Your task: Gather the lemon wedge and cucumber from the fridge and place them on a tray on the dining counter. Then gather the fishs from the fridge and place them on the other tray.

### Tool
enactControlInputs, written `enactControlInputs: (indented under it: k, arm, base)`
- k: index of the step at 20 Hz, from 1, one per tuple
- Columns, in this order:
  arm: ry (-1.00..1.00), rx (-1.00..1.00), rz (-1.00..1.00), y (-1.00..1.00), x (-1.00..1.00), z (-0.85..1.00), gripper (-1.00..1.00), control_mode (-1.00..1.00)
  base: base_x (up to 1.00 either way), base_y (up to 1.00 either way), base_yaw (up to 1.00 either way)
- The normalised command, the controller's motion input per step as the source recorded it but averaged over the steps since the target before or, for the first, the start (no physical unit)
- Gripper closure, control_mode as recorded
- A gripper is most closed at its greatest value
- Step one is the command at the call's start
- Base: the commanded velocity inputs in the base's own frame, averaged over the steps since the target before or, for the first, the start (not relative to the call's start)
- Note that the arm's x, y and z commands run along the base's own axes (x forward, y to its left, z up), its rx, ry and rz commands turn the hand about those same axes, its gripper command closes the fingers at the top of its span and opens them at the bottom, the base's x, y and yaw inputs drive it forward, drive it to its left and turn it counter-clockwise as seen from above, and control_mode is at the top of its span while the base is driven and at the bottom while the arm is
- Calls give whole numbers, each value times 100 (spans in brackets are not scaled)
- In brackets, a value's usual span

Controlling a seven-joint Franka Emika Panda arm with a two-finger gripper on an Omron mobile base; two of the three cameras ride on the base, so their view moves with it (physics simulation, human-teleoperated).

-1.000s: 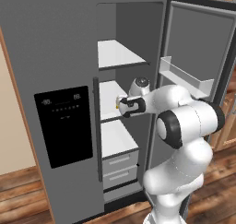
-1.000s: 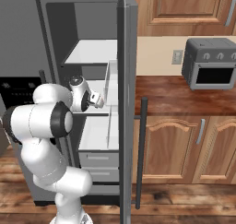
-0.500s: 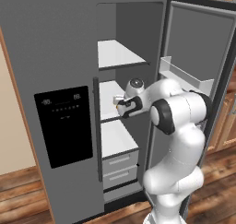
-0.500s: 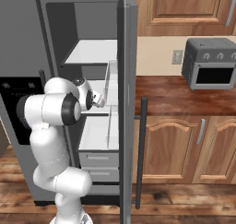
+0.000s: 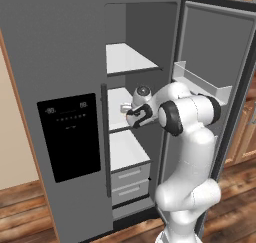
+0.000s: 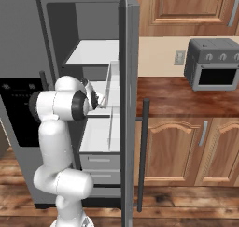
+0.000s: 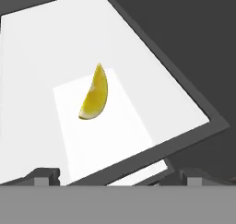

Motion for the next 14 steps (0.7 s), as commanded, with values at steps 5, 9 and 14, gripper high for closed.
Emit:
enactControlInputs:
  k: [5,9,14]
  arm:
    - [0,0,-3,6,35,-19,-100,-100]
    - [0,0,-4,2,29,-19,-100,-100]
    - [0,0,-2,0,19,-23,-100,-100]
  base:
    - [0,0,0]
    - [0,0,0]
    - [0,0,0]
